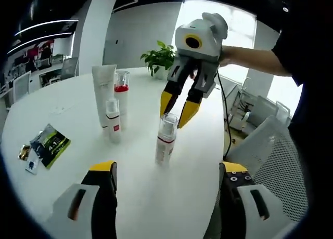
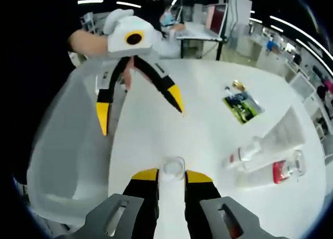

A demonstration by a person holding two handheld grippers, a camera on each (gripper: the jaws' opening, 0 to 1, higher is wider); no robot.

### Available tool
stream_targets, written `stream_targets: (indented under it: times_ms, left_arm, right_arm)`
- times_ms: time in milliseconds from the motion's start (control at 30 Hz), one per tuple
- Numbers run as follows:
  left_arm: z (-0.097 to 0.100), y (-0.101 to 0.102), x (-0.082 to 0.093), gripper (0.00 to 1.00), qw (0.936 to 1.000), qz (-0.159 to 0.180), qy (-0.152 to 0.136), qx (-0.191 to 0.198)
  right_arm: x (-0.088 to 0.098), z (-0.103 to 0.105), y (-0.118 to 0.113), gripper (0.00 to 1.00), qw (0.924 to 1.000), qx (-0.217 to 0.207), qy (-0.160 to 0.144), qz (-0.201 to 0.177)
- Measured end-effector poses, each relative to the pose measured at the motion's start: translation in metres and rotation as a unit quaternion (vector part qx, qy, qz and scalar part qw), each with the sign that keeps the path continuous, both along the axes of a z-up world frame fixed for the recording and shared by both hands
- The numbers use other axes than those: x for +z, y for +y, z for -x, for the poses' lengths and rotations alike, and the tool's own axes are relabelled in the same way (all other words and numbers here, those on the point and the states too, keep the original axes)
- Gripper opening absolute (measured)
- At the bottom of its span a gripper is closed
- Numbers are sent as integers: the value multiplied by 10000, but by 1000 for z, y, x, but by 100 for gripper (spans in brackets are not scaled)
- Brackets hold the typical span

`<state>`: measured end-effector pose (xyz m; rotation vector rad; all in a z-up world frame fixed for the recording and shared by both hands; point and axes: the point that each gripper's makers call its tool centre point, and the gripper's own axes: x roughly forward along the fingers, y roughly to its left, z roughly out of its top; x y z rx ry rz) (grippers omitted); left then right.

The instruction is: Arrange the skincare products in the storage area until every visible bottle or jar stands upright without overlapping.

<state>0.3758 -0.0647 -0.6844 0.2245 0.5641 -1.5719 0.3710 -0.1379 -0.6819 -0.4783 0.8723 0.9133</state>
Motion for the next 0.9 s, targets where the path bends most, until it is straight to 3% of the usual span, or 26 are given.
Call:
stream_targets:
  times_ms: [367, 900]
  left_arm:
    - [-15, 14, -4, 83, 9984, 31, 76, 561]
    - [-28, 32, -9, 92, 9949, -8, 86, 1004]
  right_arm:
    - [-5, -28, -31, 9, 9994, -291, -157, 115]
    - [-3, -74, -70, 9, 9969, -556, -495, 237]
